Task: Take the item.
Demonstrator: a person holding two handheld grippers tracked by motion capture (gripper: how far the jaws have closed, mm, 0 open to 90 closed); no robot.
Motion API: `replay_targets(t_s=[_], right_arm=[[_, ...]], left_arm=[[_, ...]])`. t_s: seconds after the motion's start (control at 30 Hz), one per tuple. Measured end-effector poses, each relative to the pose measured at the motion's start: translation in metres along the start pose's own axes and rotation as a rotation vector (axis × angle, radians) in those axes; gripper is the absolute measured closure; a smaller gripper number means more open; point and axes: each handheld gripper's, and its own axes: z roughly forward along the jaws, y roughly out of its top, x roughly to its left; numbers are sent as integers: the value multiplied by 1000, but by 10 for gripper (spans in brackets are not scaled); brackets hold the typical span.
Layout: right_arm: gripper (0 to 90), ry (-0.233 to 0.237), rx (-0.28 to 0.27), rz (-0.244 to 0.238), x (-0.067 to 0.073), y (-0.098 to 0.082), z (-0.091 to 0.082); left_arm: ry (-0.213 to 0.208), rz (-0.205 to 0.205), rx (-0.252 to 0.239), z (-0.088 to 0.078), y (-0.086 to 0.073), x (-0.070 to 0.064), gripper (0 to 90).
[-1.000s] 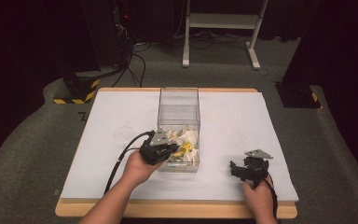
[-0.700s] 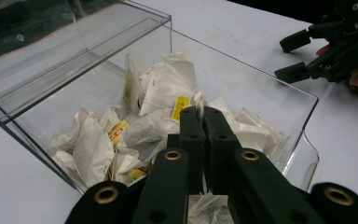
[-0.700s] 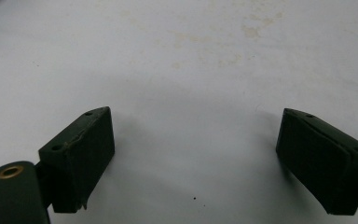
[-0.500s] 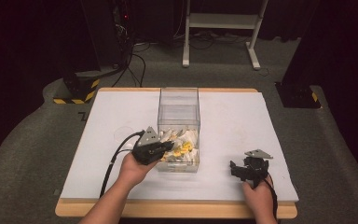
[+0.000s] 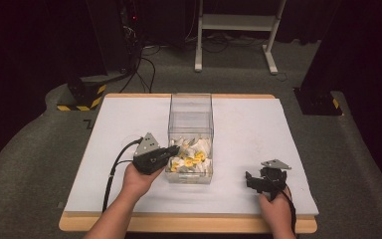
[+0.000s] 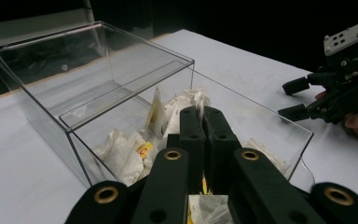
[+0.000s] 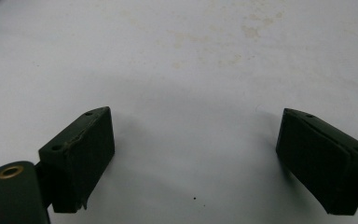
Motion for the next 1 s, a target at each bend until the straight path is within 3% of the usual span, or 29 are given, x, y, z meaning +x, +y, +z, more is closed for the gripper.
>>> replay_targets(t_s=[0.47,1.0], right_arm=[[114,0,0,-1,0,0,0],[114,0,0,-1,0,0,0]], left_arm=[[15,-20,-49,-12,-1,7,874],[50,-32,-58,-25,-6,18,874]])
